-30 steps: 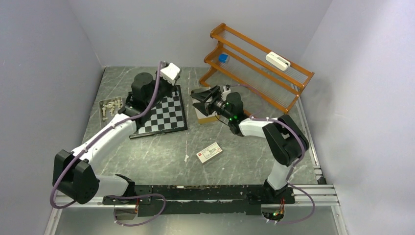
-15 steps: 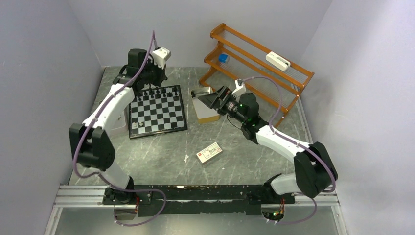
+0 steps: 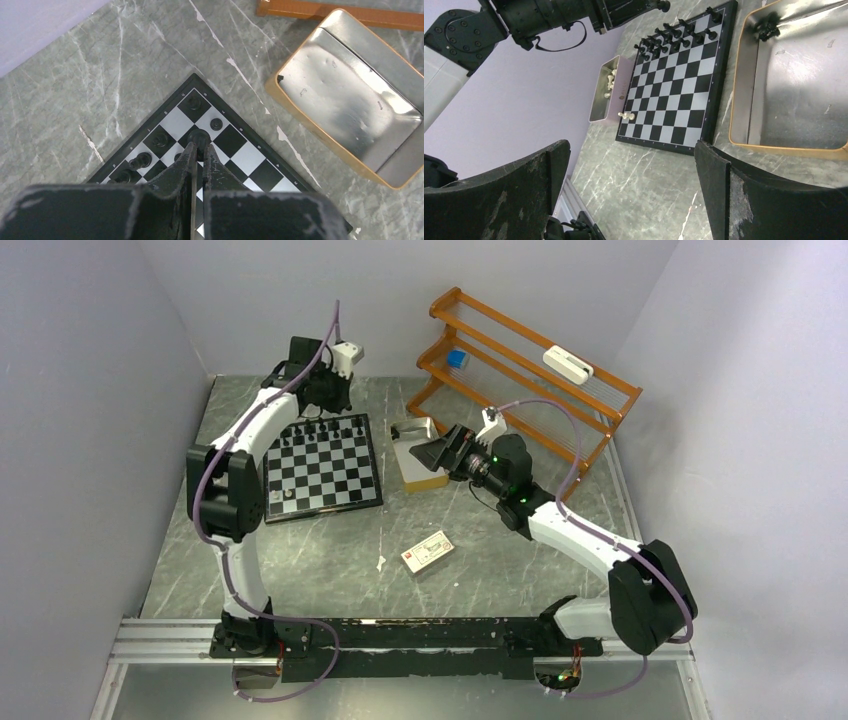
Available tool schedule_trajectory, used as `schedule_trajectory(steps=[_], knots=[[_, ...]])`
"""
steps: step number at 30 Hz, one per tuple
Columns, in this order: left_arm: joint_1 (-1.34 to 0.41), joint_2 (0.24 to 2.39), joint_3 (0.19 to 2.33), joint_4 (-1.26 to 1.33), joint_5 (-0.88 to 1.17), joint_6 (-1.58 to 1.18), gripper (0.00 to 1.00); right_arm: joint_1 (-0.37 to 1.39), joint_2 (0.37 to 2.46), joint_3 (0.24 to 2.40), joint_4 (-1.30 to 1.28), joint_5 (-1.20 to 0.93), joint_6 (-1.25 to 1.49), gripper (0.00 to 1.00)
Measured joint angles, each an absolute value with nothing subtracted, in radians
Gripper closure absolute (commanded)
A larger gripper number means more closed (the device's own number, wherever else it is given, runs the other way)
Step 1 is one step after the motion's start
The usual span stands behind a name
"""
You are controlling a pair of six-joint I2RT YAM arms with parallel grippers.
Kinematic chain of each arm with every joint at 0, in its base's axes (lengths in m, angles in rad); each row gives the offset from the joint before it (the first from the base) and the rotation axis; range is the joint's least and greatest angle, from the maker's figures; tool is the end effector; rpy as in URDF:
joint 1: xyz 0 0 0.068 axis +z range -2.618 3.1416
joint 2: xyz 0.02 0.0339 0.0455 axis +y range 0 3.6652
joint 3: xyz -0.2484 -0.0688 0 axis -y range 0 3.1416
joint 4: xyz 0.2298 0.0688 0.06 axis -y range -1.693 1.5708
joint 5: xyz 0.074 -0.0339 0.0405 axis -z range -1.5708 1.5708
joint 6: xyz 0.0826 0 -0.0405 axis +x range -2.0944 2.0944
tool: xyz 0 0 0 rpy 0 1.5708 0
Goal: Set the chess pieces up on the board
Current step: Place the chess piece on the chessboard.
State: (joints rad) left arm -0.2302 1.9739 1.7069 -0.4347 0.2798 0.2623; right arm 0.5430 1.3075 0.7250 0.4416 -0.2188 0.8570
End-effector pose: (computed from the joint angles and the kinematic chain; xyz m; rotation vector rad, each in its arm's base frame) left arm 0.4544 -0.1299 0.2402 0.6919 2.1487 -0.3004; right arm 0.2761 0.1876 0.2553 0.1156 1.8647 1.1965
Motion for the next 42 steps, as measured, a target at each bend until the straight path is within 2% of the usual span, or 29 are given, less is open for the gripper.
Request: schedule_trajectory(steps=[17,42], knots=[[-0.226,2.165,1.790,-0.441,0.210,0.265,0.95,0.543,1.237,0.716,0.432,-0.186,0.799,0.00],[-0.223,2.235,1.832,-0.433,0.171,0.274,0.95,0.543,1.237,0.716,0.419,-0.166,0.780,0.00]])
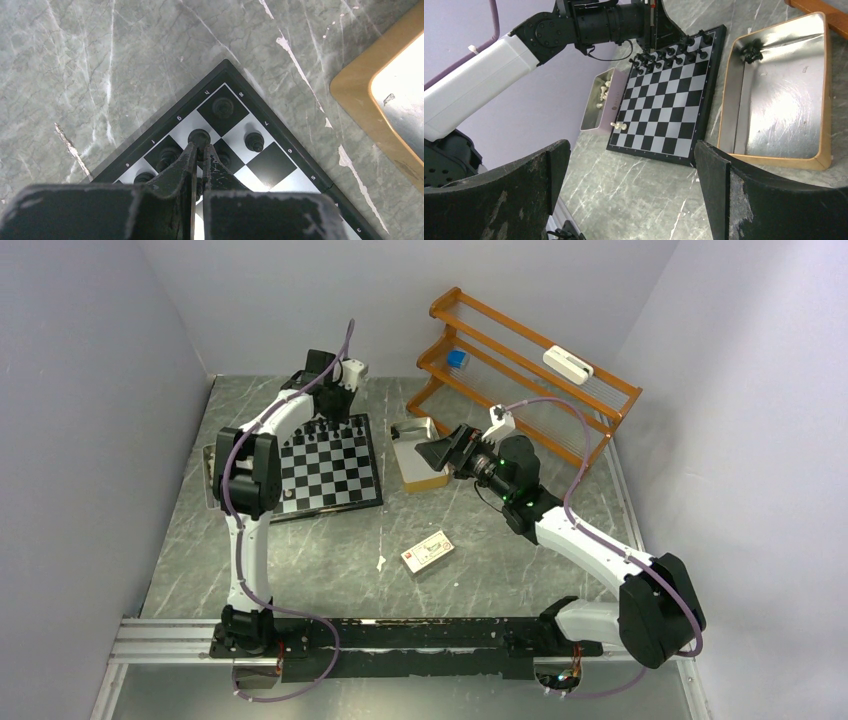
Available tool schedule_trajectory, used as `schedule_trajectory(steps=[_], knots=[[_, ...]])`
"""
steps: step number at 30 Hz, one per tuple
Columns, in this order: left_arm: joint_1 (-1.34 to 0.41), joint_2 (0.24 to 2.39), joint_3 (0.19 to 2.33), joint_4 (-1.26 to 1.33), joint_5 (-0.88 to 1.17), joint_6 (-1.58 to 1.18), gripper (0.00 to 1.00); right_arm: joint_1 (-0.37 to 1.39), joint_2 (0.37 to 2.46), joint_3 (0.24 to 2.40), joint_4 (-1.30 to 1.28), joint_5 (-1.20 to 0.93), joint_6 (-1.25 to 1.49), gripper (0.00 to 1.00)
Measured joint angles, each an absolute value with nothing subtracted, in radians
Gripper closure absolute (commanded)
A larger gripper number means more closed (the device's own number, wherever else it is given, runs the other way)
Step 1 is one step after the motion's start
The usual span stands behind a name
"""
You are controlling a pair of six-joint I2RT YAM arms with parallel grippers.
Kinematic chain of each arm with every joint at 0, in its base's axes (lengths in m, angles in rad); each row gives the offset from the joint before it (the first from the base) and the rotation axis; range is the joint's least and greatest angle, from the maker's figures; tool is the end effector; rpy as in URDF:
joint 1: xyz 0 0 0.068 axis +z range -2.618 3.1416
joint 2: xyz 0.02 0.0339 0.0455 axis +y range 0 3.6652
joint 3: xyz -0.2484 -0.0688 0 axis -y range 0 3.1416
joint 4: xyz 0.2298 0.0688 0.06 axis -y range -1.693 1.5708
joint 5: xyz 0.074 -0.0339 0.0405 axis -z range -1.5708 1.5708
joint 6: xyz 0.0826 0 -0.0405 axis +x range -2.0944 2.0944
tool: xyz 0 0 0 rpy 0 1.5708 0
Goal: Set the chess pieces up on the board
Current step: Place the chess piece on the chessboard.
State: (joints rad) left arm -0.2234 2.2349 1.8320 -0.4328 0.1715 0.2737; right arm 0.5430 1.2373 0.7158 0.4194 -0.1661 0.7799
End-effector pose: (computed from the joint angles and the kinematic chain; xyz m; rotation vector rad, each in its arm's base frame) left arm 0.4964 -0.1272 0.1589 0.6666 2.3038 -0.1828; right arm 0.2690 0.1783 0.2699 0.0783 1.8008 1.1148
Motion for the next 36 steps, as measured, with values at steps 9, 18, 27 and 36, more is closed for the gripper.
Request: schedule_trajectory(steps=[9,18,27,36], knots=[[-0.216,2.238,1.832,-0.430,0.170,0.274,0.95,0.543,1.237,0.716,0.419,-0.163,0.780,0.00],[-0.215,2.259,1.834,-0.414,0.170,0.274,0.95,0.543,1.239,0.716,0.420,-0.162,0.780,0.00],[-0.215,2.260,1.834,-0.413,0.170,0.278,0.77,0.543,1.244,0.716,0.421,-0.159,0.780,0.00],[-0.215,2.260,1.837,-0.416,0.168,0.277,0.75,0.543,1.246,0.716,0.421,-0.156,0.780,0.00]])
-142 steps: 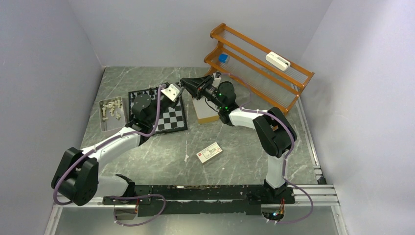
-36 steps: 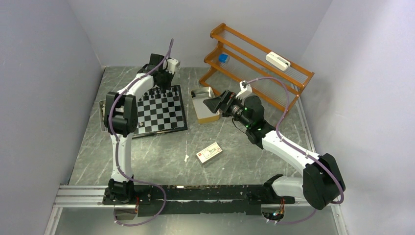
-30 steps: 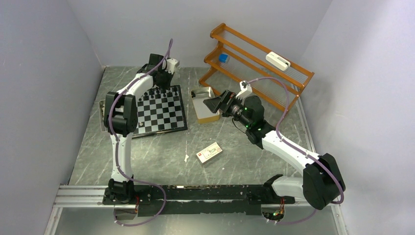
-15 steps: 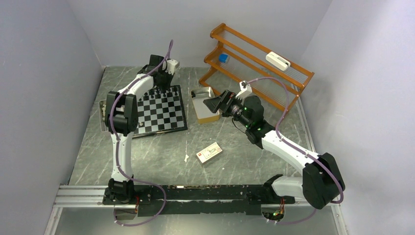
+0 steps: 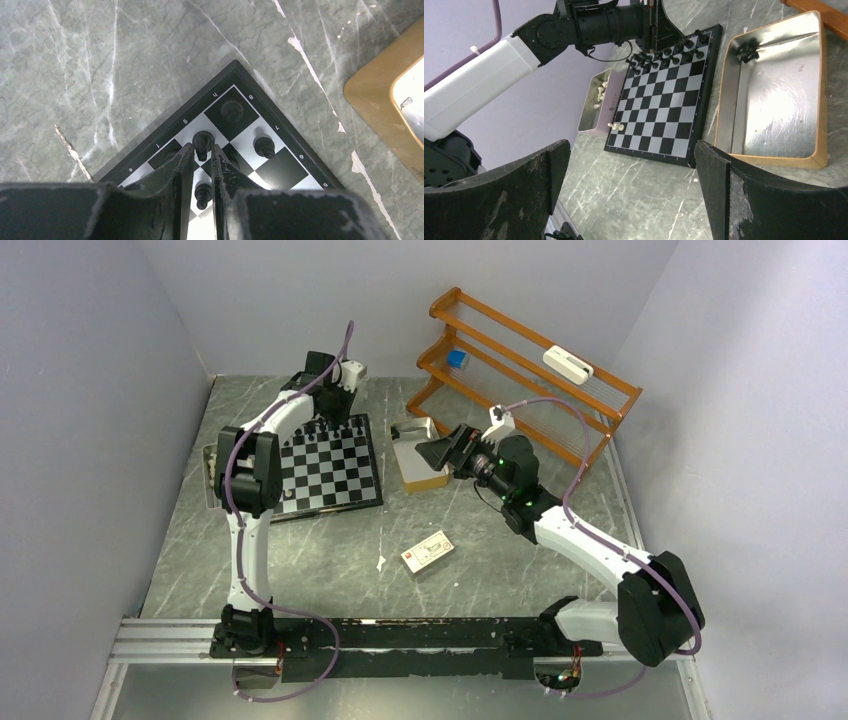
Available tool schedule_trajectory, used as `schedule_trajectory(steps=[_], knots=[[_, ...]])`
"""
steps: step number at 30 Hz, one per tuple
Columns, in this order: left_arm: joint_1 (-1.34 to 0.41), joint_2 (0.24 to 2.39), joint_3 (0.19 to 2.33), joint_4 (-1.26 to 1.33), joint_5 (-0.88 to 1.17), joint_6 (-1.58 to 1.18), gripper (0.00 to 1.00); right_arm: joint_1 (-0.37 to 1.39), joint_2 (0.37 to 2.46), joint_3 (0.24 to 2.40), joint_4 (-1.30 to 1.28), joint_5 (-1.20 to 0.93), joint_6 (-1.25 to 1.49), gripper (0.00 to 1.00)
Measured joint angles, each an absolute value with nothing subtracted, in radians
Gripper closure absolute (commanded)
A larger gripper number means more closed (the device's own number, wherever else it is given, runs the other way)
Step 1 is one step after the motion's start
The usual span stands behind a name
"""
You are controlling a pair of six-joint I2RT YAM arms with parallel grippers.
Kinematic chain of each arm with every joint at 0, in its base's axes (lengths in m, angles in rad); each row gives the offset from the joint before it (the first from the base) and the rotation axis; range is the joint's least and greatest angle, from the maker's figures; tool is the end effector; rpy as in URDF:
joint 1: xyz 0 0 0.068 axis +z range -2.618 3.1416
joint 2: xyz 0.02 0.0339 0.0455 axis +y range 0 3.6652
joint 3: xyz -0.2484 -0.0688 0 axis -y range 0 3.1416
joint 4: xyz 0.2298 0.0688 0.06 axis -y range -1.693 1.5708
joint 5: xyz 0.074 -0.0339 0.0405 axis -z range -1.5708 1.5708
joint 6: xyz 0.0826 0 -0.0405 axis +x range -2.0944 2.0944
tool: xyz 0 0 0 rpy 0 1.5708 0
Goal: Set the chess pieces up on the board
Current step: Place the chess piece on the chessboard, then pick up the chess piece from the storage box.
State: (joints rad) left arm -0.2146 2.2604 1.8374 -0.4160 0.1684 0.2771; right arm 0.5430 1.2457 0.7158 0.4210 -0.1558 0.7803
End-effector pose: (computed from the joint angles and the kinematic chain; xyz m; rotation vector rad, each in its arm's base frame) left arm 0.5013 -0.1234 0.1499 0.6594 2.3090 -0.1737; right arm 0.2707 0.1784 0.2676 0.0881 1.8057 1.1046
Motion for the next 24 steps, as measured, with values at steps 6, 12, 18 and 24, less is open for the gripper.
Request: schedule_trajectory(steps=[6,12,18,24], knots=[[-0.215,2.260,1.851,-0.419,0.168,0.278,0.68,0.543,1.250,0.716,0.421,-0.156,0.780,0.00],[-0.215,2.260,1.880,-0.429,0.171,0.276,0.57,0.543,1.266,0.716,0.420,-0.155,0.770,0.00],[-0.215,2.228,1.892,-0.443,0.196,0.260,0.45,0.545,1.305,0.776,0.361,-0.149,0.643,0.00],[-0.214,2.033,1.816,-0.418,0.224,0.219,0.07,0.545,1.452,1.006,0.220,-0.105,0.509,0.03]])
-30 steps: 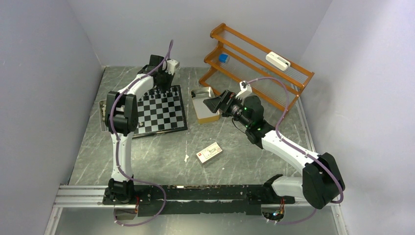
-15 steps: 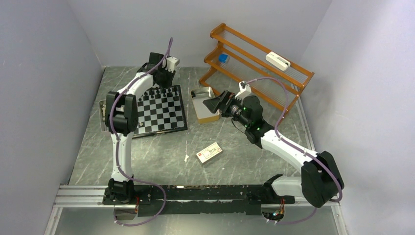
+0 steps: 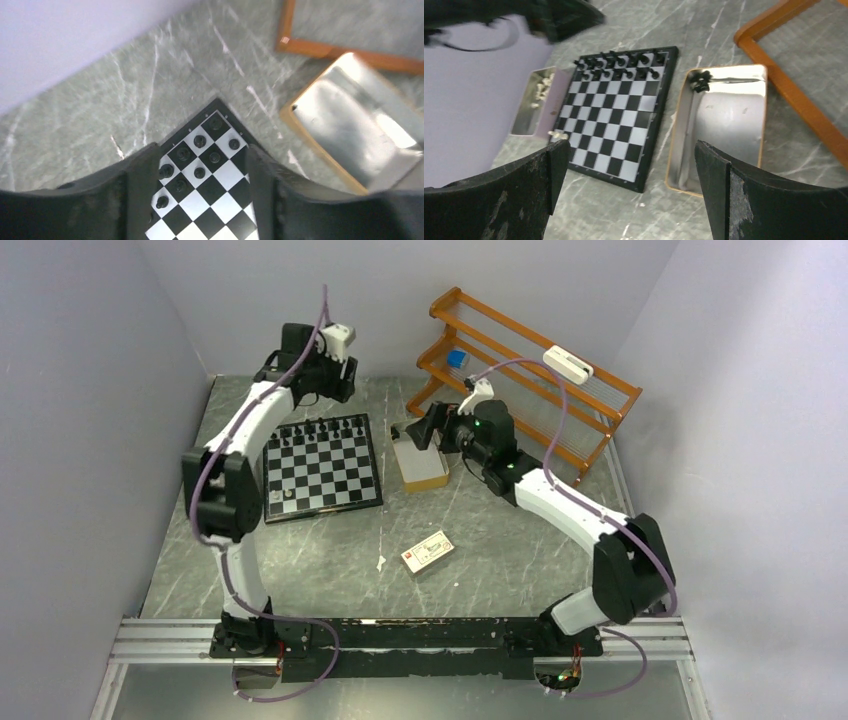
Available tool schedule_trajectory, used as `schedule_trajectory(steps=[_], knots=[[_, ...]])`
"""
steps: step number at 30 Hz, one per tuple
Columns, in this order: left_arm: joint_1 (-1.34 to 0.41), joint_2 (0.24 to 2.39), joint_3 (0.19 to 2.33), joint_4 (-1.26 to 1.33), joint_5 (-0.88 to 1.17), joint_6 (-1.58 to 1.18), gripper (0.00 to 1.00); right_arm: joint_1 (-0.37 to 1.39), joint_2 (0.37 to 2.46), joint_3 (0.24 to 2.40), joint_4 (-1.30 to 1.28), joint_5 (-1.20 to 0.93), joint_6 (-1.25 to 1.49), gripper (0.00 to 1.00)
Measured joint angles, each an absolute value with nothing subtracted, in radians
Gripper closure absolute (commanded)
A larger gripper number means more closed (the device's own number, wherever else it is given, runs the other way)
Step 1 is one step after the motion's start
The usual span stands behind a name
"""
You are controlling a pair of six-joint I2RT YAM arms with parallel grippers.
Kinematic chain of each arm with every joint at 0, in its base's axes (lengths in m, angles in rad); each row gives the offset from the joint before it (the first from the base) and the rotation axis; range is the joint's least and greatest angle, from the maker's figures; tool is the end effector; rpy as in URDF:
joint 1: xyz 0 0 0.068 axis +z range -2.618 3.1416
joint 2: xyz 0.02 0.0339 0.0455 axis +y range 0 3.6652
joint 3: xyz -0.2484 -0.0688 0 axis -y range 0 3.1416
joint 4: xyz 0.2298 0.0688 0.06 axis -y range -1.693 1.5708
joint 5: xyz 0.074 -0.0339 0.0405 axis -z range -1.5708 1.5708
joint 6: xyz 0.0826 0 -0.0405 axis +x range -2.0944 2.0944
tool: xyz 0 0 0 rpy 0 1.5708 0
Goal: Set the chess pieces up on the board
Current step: Pick up the chess piece from the storage box.
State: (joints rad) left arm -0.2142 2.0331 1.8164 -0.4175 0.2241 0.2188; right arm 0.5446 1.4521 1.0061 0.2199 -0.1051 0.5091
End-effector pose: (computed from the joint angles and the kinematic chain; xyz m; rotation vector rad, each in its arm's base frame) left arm 0.4774 -0.1226 0.2534 0.5932 2.1157 -0.2443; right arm 0.3171 0.2022 0.2802 -0.1118 1.8739 0.8360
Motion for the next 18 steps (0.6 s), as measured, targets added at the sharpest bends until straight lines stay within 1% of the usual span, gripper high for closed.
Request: schedule_trajectory(steps=[1,2,6,8,9,14,16,18], knots=[[-0.214,1.991,1.797,-0.412,0.230,0.215,0.02,0.545,1.468,1.020,0.214,-0.099,0.496,0.07],[-0.214,1.942,1.770,-0.395,0.236,0.213,0.01,0.544,1.488,1.032,0.207,-0.091,0.479,0.13],[-0.213,1.741,1.615,-0.340,0.256,0.191,0.01,0.544,1.604,1.110,0.161,-0.078,0.419,0.35],[-0.213,1.630,1.501,-0.314,0.256,0.185,0.01,0.544,1.675,1.159,0.146,-0.077,0.388,0.44],[-0.213,1.582,1.450,-0.310,0.256,0.181,0.01,0.545,1.699,1.172,0.146,-0.075,0.374,0.46],[-0.213,1.375,1.226,-0.287,0.241,0.136,0.01,0.545,1.813,1.227,0.155,-0.067,0.293,0.52],[-0.213,1.290,1.141,-0.282,0.210,0.103,0.01,0.545,1.865,1.259,0.158,-0.062,0.275,0.56],[-0.213,1.212,1.074,-0.286,0.162,0.054,0.01,0.545,1.913,1.297,0.155,-0.054,0.277,0.57]])
